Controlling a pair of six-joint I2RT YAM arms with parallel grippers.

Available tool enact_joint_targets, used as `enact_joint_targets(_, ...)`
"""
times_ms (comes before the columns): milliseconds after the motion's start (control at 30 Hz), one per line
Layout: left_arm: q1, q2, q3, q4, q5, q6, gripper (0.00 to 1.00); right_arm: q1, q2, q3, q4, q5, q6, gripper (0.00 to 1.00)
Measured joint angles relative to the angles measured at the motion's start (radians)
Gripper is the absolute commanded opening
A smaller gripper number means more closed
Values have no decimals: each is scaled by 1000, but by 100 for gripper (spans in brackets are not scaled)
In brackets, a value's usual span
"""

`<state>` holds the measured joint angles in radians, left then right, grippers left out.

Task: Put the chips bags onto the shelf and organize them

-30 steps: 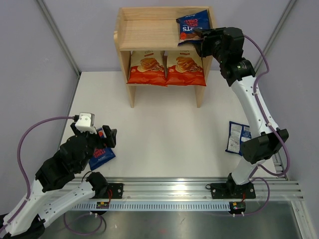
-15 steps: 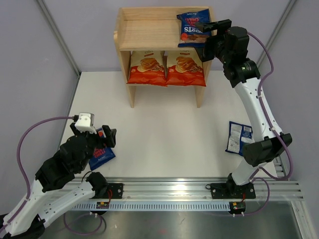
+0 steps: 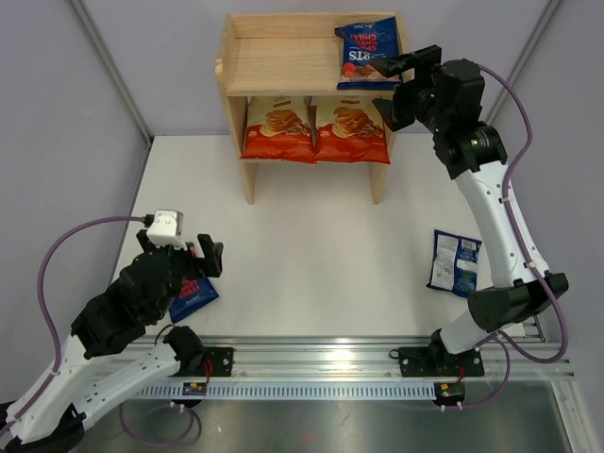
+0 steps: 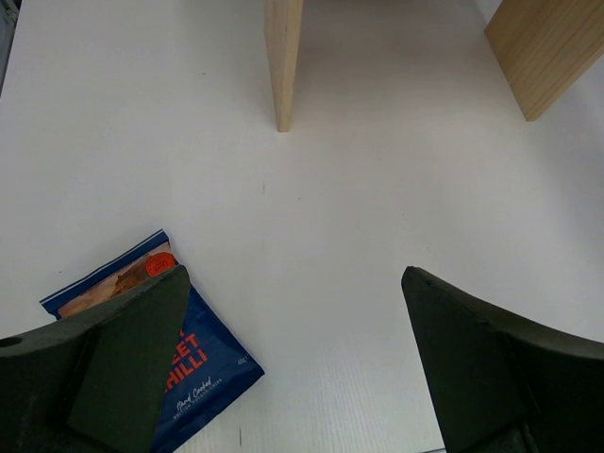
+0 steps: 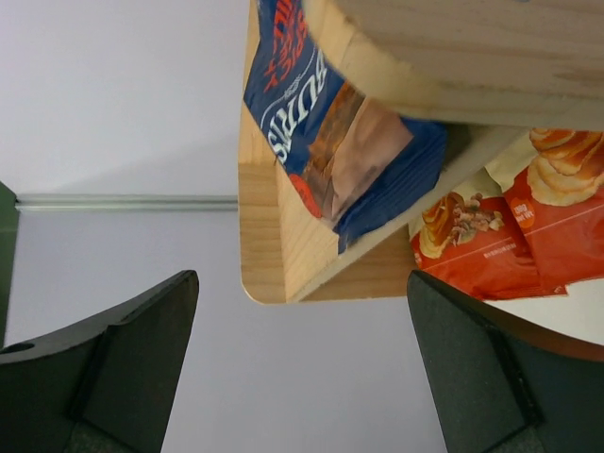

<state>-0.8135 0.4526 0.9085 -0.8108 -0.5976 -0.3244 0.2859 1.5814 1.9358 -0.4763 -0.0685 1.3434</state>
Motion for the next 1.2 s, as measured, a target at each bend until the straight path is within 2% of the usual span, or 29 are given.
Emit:
enact_joint_targets(200, 0, 57, 26, 6, 43, -34, 99, -1, -122, -75, -13, -60, -220, 99)
enact_joint_targets(367, 0, 84, 26, 29, 125, -50, 99, -2, -235, -111, -150, -124, -580, 100)
enact_joint_targets(567, 0, 91, 26, 50, 188, -48, 99, -39, -424, -436, -269, -93, -838, 100)
enact_joint_targets(700, 0, 115, 26, 49, 239, -31, 99, -194, -410, -636, -289, -40, -891, 99)
enact_joint_targets(900, 0, 118, -25, 54, 257, -12, 99, -470, -397, -907, -247, 43, -874, 100)
enact_joint_targets(1100, 0, 110, -76, 45, 265, -11, 99, -693, -389, -1083, -134, 93, -825, 99)
enact_joint_targets(1200, 0, 117, -76, 52, 282, -8, 99, -745, -389, -1126, -92, 126, -819, 100)
